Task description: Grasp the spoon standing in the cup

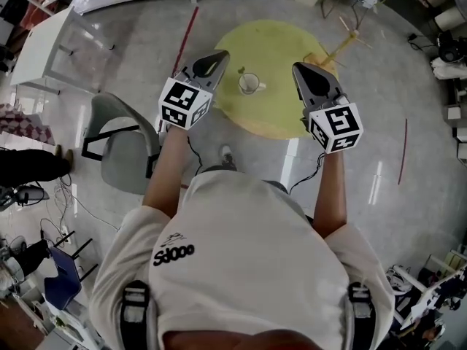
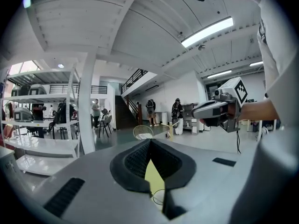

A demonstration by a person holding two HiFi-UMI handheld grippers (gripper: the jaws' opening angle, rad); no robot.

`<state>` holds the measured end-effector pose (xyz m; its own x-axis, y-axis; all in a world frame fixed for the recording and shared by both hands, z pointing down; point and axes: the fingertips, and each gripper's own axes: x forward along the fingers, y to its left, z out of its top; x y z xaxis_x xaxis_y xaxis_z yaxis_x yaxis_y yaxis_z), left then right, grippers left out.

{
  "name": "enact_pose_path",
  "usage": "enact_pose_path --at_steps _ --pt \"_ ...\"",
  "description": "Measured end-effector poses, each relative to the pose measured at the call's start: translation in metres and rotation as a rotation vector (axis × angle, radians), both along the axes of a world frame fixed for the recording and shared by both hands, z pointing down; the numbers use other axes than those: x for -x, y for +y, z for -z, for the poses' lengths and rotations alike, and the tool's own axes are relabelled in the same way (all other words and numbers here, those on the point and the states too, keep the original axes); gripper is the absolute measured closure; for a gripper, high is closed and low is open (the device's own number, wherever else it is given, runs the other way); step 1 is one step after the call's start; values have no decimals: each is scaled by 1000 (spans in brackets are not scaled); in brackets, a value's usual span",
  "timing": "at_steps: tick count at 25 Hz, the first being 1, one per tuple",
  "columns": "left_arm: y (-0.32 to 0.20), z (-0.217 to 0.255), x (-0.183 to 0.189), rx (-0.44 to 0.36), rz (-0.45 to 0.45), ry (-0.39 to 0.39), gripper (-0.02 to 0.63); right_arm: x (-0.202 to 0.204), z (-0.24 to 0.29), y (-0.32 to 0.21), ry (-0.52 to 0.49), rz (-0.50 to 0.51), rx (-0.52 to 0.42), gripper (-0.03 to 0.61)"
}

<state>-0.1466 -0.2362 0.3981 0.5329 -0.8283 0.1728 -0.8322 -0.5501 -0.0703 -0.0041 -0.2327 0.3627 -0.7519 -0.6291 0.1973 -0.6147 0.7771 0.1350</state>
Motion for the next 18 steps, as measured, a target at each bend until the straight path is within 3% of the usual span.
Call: enact_pose_path --at_steps 7,18 --pt "-44 -22 6 59 -17 36 589 2 -9 -43 11 -56 11 561" --pt "-68 -64 0 177 55 92 589 3 -36 -76 34 41 95 563"
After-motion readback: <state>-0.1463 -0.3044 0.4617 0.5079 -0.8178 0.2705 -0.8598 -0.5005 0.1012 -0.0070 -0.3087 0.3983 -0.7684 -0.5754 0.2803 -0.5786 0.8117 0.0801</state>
